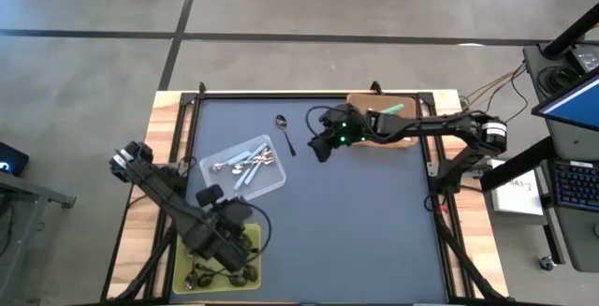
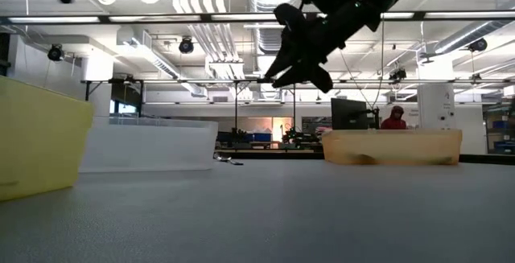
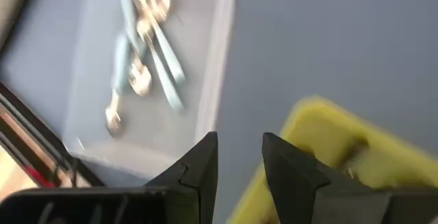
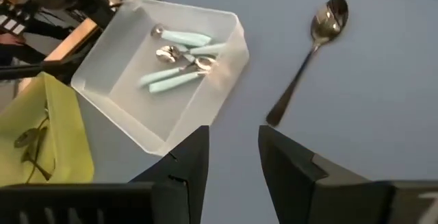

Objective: Sort silverware by color (type)
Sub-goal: Put the black spoon into the yellow bin

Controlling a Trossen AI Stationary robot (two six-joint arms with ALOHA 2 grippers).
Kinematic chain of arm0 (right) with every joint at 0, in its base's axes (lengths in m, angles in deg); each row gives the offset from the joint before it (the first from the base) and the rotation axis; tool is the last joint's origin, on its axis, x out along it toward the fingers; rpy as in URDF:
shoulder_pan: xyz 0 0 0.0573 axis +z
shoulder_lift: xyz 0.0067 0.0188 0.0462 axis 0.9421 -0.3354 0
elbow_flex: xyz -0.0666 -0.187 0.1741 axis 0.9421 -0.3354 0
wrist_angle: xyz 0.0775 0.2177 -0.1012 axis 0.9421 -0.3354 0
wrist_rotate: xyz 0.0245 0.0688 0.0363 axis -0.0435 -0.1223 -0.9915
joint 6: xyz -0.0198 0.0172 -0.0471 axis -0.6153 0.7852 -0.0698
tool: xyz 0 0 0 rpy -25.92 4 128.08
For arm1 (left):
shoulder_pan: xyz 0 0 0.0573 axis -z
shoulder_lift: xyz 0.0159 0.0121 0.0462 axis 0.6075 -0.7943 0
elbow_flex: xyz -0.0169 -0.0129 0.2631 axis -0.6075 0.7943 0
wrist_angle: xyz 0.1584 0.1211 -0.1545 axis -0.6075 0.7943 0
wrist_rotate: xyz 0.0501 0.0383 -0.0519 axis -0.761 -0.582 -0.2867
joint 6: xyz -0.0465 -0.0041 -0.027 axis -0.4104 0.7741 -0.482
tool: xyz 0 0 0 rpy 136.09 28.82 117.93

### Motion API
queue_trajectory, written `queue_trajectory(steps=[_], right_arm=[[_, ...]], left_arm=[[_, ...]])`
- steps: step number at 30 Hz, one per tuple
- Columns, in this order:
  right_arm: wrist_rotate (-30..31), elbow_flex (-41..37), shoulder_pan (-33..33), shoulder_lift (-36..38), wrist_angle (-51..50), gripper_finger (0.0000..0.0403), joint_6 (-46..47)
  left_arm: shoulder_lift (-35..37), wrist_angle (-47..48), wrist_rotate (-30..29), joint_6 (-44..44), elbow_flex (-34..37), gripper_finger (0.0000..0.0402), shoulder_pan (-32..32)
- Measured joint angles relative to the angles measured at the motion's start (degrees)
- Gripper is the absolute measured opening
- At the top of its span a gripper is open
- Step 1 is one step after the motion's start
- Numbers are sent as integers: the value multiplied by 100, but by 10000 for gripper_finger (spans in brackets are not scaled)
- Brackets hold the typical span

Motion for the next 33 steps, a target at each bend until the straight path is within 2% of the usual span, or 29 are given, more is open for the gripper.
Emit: queue_trajectory(steps=[5,11,17,20,25,28,31,33], right_arm=[[24,386,8,120,-726,126,-195],[649,1006,-3,215,-2276,127,-842],[1069,1383,-5,229,-3272,127,-1225],[1223,1451,-5,240,-3514,130,-1324],[1231,1453,-19,251,-3707,132,-1585],[1233,1451,-20,254,-3806,130,-1700],[1233,1449,-29,254,-3953,130,-1724],[1238,1449,-31,254,-4095,132,-1784]], left_arm=[[56,-7,-900,154,224,98,-302],[163,-259,-1019,288,956,98,-1038],[214,-2248,-71,1888,1601,98,-2035],[214,-2754,-50,1911,1731,97,-2474],[221,-2769,-163,1618,1721,97,-3142],[205,-2958,310,1724,1888,97,-3554],[190,-3559,929,1868,2209,97,-3865],[190,-3747,1012,1844,2366,97,-3927]])
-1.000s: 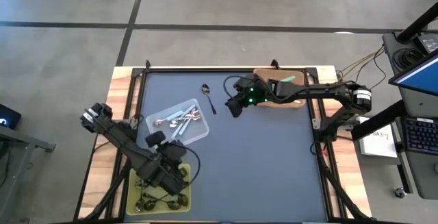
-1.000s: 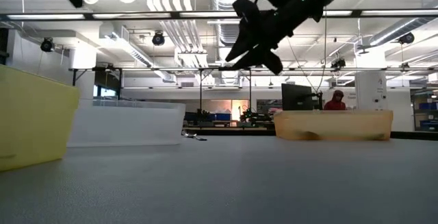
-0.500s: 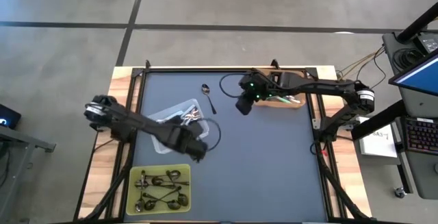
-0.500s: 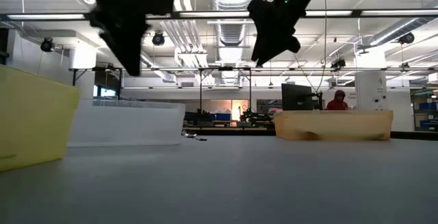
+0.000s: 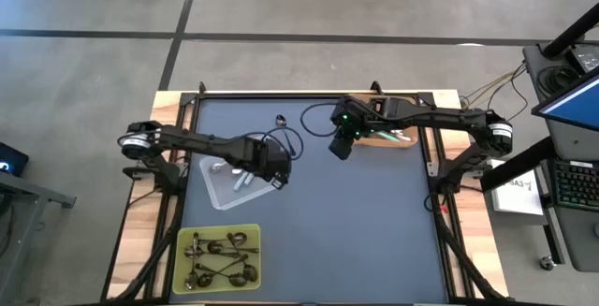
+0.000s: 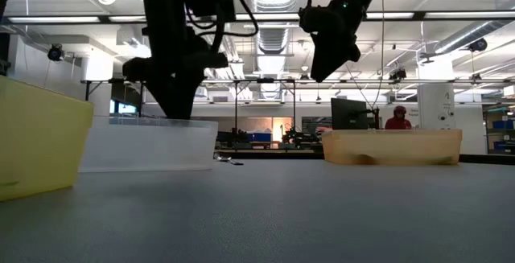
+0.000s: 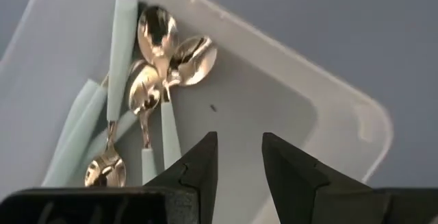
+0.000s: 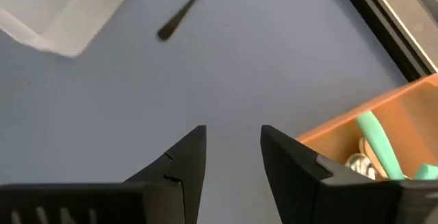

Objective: Sort silverware by color (type)
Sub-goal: Put the black spoon into the yellow bin, then adjust the white bin

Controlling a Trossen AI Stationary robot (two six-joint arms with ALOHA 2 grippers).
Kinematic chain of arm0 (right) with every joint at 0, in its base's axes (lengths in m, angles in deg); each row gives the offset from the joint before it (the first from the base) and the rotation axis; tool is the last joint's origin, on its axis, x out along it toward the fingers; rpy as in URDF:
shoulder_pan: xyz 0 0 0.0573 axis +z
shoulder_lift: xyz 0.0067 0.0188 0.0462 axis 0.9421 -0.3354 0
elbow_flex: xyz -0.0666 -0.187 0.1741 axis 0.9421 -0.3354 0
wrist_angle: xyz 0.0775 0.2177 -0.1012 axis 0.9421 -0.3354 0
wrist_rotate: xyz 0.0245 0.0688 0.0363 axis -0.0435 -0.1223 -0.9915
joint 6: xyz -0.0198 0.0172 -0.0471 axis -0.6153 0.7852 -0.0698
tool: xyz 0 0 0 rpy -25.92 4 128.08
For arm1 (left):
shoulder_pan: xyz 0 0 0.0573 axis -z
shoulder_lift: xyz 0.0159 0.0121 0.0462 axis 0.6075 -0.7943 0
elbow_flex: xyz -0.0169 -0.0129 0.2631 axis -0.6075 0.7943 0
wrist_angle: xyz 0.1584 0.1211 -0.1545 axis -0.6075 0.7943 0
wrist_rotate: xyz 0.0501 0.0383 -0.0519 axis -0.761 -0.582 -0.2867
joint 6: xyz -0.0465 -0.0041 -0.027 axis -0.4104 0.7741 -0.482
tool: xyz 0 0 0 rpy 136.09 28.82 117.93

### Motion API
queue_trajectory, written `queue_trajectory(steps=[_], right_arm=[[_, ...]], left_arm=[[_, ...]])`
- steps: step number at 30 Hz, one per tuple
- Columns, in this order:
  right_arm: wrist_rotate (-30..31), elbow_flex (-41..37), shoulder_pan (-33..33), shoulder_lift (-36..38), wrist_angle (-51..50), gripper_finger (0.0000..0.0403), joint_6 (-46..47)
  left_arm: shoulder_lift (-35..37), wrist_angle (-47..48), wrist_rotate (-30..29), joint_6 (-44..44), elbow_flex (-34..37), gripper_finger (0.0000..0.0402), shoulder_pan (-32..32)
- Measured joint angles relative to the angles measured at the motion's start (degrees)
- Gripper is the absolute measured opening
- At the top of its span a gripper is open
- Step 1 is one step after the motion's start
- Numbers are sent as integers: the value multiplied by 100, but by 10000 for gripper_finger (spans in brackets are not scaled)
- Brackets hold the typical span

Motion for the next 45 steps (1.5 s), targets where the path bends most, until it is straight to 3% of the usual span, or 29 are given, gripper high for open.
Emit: queue_trajectory(steps=[8,16,26,33,40,45], right_arm=[[105,-2,0,0,-205,133,-94],[149,-4,0,0,-209,124,-81],[148,-9,0,0,-187,128,-17],[149,-9,0,0,-176,122,83],[148,-10,2,0,-166,120,144],[147,-10,2,0,-140,119,220]], left_arm=[[0,203,825,-69,424,97,276],[267,1365,1090,-778,994,97,993],[1423,1448,1548,-2584,2076,97,1842],[2260,1852,1700,-3435,2713,97,2051],[2514,1978,1524,-3457,2681,97,2055],[2522,1969,790,-3067,2106,97,2055]])
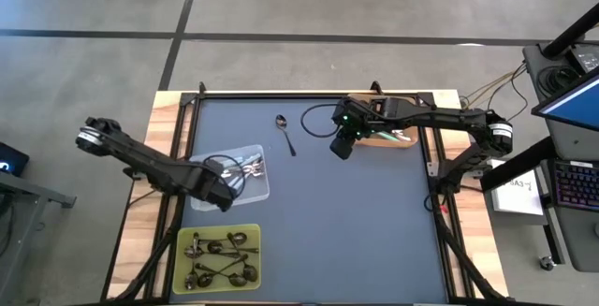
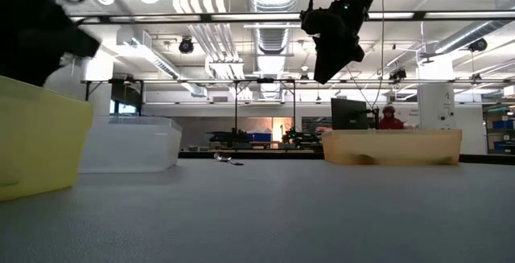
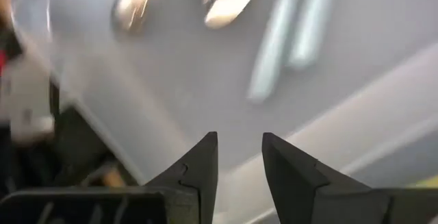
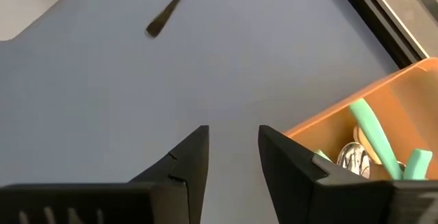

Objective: Sort silverware by color (type)
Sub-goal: Adjust the white bin

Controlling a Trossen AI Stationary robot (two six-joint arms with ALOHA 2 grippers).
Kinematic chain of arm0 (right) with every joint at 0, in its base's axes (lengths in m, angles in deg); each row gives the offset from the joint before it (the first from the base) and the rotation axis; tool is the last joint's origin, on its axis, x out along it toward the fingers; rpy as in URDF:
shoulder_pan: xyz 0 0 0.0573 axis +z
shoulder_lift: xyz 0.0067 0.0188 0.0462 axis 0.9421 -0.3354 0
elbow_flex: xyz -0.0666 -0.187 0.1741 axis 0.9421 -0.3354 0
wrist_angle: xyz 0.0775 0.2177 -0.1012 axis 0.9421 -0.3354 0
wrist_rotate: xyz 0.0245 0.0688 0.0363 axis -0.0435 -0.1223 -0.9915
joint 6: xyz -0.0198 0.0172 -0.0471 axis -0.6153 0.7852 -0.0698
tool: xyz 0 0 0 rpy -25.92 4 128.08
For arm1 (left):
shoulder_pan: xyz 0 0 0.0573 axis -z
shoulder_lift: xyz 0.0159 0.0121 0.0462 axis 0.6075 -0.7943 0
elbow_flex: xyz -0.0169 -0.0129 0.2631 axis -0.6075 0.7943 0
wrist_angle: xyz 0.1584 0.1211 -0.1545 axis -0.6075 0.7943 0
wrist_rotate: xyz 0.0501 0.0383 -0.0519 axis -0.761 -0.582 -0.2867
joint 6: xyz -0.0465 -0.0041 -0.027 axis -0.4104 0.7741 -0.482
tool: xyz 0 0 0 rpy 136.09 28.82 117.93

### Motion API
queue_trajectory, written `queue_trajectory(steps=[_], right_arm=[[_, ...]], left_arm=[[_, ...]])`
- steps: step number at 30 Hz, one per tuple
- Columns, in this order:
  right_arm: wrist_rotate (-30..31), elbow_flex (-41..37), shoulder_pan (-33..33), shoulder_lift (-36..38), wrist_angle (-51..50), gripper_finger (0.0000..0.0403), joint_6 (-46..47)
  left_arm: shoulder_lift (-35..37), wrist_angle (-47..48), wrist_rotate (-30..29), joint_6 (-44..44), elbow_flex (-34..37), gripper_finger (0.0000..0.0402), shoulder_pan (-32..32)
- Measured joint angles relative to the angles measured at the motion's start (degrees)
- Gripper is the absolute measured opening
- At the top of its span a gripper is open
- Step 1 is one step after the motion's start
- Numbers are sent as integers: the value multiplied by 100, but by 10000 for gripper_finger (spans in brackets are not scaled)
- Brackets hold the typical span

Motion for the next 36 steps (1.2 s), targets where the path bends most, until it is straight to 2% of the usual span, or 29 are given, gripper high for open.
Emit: queue_trajectory(steps=[7,10,15,19,25,30,36], right_arm=[[5,-1,0,-9,71,118,14],[3,-1,0,-9,180,121,18],[3,-1,0,-11,202,125,18],[3,-1,0,-11,171,125,18],[3,-1,0,-11,105,125,-3],[124,0,0,-9,102,128,-150],[596,1,-2,-9,97,123,-373]], left_arm=[[-62,-526,-1780,1005,-1124,97,-234],[-188,-1075,-2081,1647,-1386,97,-672],[-700,-2470,-1919,3221,-1713,97,-1715],[-1396,-2785,-1384,3960,-2325,97,-2605],[-2591,-2423,-1060,4243,-3199,97,-3478],[-3341,-2430,-1035,4195,-3460,98,-3674],[-4060,-2633,-1033,3470,-3638,97,-3852]])
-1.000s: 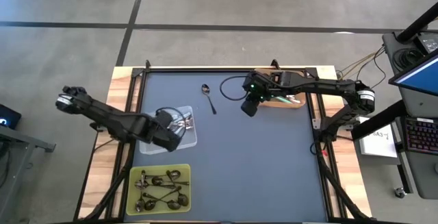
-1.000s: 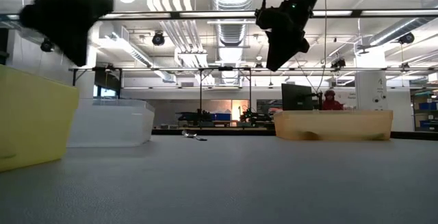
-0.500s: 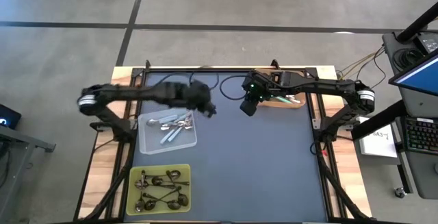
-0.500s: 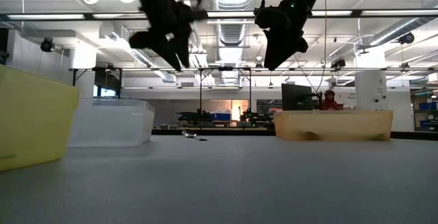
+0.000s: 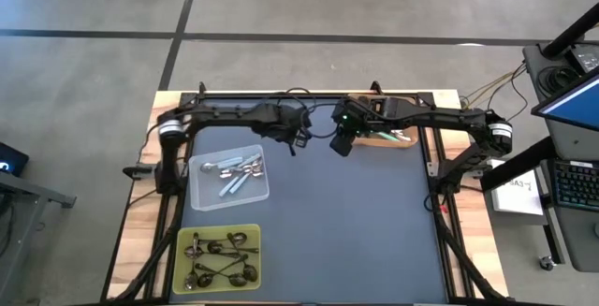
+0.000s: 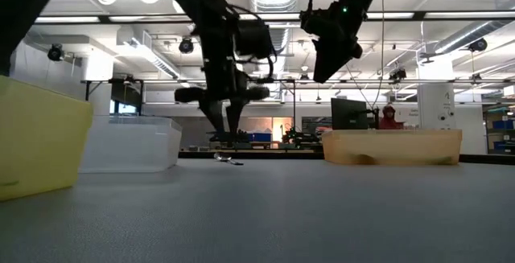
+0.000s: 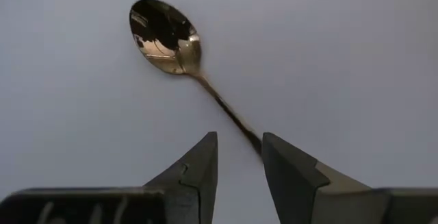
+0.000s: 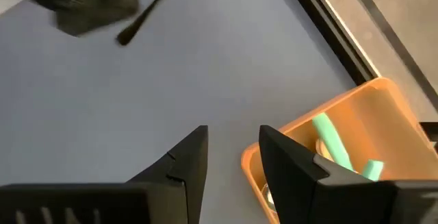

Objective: Sort silverware by color (type)
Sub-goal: Adjust the white bin

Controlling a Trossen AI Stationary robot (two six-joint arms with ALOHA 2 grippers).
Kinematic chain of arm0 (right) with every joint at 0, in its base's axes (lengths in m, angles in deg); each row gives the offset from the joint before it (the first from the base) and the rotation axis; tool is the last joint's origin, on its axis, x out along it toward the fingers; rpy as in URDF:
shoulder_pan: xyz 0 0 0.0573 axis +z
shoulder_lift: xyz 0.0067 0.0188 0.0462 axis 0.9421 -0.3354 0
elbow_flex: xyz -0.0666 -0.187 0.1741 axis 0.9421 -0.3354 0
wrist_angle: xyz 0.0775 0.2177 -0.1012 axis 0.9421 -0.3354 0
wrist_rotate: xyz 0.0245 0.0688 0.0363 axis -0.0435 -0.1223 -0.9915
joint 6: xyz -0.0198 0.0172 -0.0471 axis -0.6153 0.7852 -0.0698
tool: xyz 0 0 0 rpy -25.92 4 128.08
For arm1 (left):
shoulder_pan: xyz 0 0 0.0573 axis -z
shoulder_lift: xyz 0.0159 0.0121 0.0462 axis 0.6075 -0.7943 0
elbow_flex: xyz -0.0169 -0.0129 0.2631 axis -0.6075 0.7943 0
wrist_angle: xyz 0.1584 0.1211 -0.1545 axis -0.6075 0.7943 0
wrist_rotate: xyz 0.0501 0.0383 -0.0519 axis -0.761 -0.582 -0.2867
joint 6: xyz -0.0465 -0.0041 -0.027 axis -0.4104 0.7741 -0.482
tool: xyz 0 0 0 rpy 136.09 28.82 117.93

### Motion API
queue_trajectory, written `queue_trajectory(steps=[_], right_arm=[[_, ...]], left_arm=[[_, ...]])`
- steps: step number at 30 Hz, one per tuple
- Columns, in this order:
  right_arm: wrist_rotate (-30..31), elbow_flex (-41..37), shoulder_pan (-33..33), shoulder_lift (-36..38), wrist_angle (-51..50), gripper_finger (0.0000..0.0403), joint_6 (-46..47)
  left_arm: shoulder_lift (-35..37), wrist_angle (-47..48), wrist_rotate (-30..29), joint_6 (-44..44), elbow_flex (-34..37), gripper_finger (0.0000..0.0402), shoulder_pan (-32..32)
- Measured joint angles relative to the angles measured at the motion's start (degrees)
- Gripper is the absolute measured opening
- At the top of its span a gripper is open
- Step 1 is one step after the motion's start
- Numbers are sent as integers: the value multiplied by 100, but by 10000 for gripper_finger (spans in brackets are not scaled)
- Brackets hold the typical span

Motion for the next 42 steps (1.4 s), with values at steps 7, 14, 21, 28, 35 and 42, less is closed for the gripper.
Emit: queue_trajectory(steps=[7,14,21,28,35,42], right_arm=[[5,-2,-11,13,-55,127,-124],[92,-2,-13,26,-81,128,-246],[348,-2,-20,26,-120,127,-343],[354,0,-17,26,-194,135,-405],[585,-2,-24,29,-574,129,-464],[1098,-2,-72,114,-877,132,-470]], left_arm=[[-634,-53,51,-893,-226,97,-45],[-860,-85,192,-1364,-248,97,-50],[-1027,-75,194,-1296,-272,87,-51],[-1071,67,-11,-1015,-250,10,-79],[-1032,124,-36,-397,-337,3,-91],[-760,292,-569,447,-796,1,-56]])
